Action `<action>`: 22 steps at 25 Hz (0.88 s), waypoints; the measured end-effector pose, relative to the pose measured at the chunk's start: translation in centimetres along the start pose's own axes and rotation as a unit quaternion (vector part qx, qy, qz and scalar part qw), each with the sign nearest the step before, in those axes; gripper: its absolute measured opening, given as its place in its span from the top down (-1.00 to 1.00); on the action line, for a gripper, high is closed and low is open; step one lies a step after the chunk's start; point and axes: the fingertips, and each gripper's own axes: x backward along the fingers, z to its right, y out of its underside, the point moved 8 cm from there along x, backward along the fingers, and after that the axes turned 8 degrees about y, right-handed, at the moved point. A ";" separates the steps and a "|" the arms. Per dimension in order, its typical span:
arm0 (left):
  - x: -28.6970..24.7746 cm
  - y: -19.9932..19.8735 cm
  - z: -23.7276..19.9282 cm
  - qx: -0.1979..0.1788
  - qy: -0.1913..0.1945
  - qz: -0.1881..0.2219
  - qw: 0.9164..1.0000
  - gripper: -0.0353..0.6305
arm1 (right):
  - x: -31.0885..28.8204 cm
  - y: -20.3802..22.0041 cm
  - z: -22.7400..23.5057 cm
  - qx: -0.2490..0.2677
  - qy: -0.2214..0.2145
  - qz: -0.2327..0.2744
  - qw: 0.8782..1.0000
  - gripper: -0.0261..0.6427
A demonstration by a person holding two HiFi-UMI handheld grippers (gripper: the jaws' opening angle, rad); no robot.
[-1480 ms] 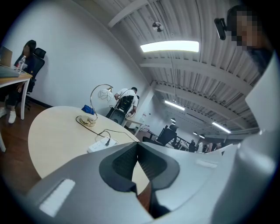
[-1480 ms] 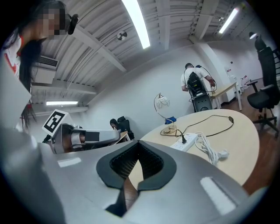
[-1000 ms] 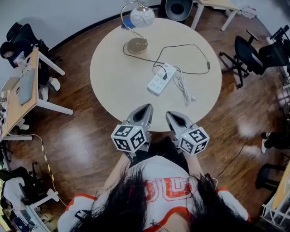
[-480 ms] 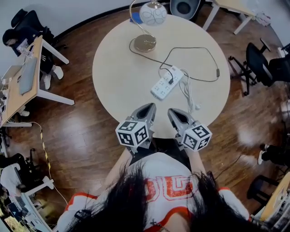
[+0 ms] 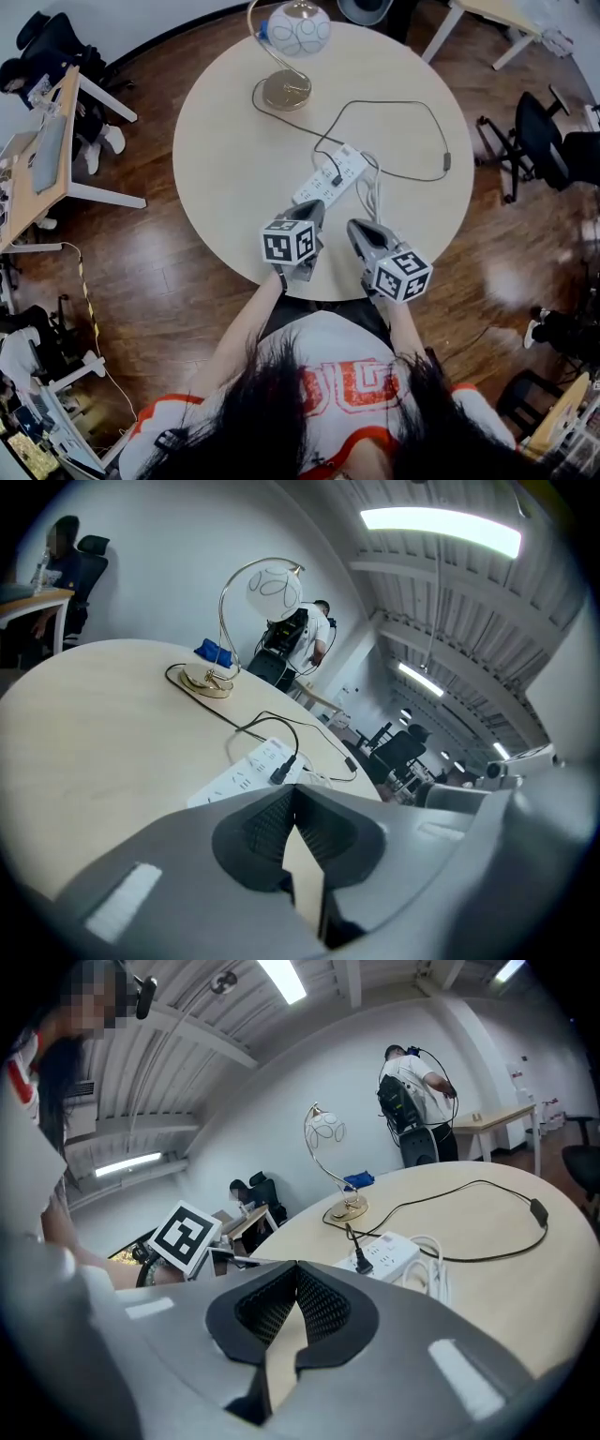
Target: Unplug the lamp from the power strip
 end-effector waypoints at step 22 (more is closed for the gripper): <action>-5.0 0.3 -2.9 0.025 -0.092 -0.110 0.989 0.89 | -10.7 -1.9 5.2 0.204 0.024 -0.119 0.971 0.63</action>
